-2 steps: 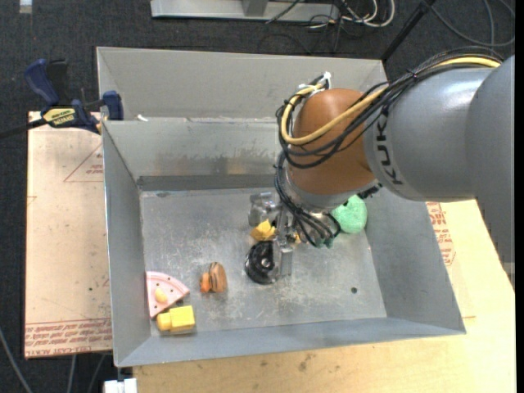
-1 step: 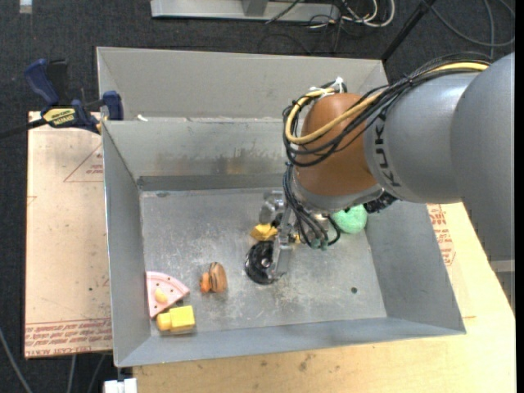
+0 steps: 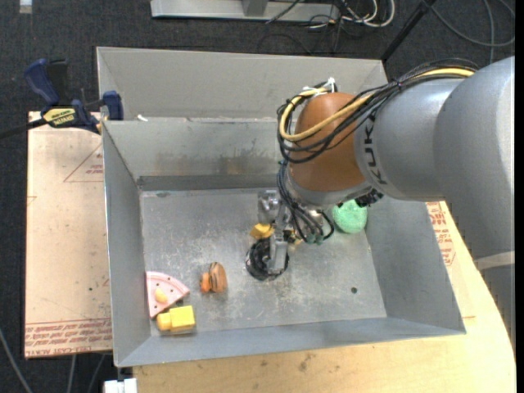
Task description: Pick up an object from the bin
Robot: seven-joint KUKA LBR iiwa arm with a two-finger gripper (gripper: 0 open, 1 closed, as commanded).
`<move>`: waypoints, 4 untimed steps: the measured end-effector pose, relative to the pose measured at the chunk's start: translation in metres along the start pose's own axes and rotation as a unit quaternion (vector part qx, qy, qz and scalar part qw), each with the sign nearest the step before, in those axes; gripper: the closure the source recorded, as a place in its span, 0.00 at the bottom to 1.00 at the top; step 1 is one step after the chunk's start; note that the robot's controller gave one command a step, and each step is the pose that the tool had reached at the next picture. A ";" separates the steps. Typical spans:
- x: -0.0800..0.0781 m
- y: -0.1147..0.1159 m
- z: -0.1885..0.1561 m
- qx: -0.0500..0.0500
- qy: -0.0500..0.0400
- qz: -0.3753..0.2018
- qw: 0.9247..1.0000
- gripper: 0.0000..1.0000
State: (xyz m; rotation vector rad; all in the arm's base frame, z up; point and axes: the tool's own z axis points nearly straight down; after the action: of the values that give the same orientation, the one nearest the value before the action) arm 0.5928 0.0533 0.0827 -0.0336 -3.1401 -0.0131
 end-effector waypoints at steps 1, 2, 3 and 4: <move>0.000 0.000 0.000 0.000 0.000 0.000 1.000 1.00; -0.002 0.008 0.000 0.004 -0.001 0.000 1.000 1.00; -0.025 0.015 0.001 0.003 0.004 0.000 1.000 1.00; -0.046 0.027 0.001 0.004 0.003 -0.013 1.000 1.00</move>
Offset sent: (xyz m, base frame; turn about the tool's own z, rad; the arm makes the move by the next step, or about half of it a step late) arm -0.0024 0.0128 -0.0127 0.0025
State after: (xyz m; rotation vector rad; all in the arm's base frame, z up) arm 0.6389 0.0790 0.0821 0.0087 -3.1353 0.0004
